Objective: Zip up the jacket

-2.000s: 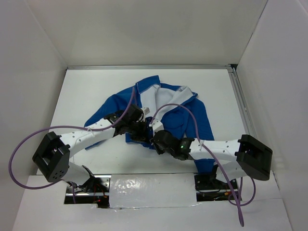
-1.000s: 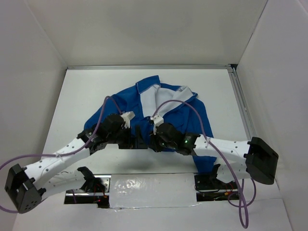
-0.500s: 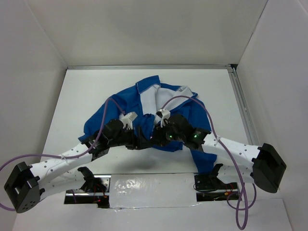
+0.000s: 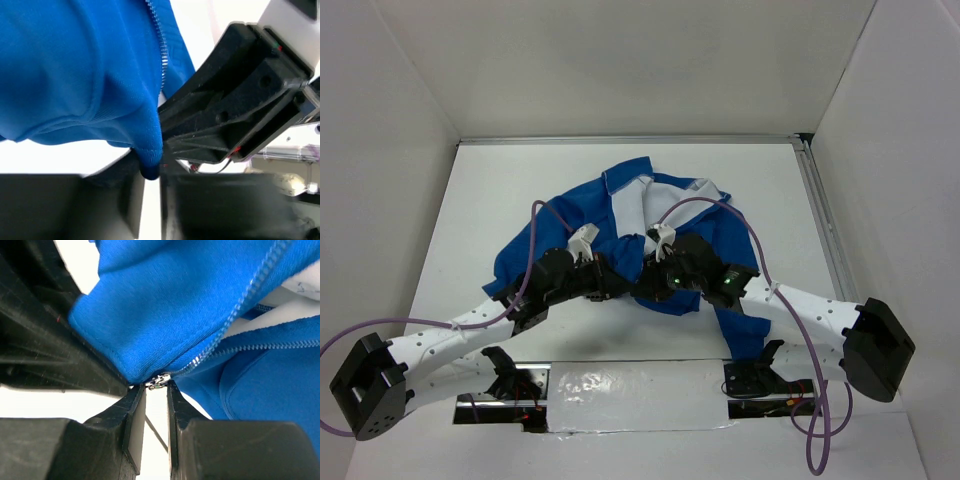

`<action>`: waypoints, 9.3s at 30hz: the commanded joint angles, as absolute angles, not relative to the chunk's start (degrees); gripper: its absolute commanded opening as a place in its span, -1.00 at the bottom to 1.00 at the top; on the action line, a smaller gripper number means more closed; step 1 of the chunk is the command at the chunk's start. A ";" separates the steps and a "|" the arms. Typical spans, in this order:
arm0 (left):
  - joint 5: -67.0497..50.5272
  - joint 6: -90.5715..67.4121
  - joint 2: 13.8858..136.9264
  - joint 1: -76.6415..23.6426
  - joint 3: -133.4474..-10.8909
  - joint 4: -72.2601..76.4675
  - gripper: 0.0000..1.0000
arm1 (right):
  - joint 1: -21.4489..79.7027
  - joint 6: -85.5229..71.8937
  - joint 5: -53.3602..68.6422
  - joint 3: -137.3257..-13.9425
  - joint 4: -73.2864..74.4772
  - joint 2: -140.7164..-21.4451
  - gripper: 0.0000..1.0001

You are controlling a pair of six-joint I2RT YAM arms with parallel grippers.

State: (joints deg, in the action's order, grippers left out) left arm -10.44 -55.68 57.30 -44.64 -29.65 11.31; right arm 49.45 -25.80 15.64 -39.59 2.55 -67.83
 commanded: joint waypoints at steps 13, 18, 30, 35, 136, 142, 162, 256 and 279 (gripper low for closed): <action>-3.08 -54.32 54.49 -44.65 -32.08 -2.17 -1.00 | 49.22 -24.17 -7.10 -46.85 14.49 -63.98 -1.00; -4.66 -54.49 53.09 -44.74 -31.56 -4.13 -1.00 | 49.39 -22.06 -5.90 -48.78 14.07 -64.16 -1.00; -5.35 -52.82 51.76 -45.00 -34.00 -5.89 -0.85 | 49.66 -20.04 9.14 -47.64 12.39 -62.05 -1.00; -11.77 -50.37 47.83 -44.91 -30.42 6.46 0.63 | 49.57 -23.29 11.33 -46.76 10.46 -63.02 -1.00; -0.35 -61.97 31.19 -47.02 -32.68 -32.95 0.99 | -4.22 -29.45 -4.92 -135.65 25.01 -131.04 0.10; 7.99 -57.13 31.90 -47.02 -38.57 -33.22 0.99 | -3.52 -25.23 -2.90 -125.97 23.65 -122.89 0.83; -10.48 -14.51 107.80 -31.29 -102.88 -25.27 0.99 | -2.55 -16.88 14.15 -73.56 23.64 -99.30 0.99; -16.60 -29.35 99.15 -27.17 -69.10 -24.26 -1.00 | 27.42 -43.77 -8.79 -52.47 34.98 -92.45 0.53; -19.08 -30.76 75.51 -15.64 -61.43 -27.32 0.99 | 24.61 -32.08 -7.72 -53.69 36.64 -61.10 0.40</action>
State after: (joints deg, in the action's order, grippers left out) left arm -19.70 -30.35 84.09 -15.03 -59.16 -26.33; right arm 24.49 -35.24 -5.48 -47.88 34.46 -67.88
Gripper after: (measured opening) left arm 0.992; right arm 0.670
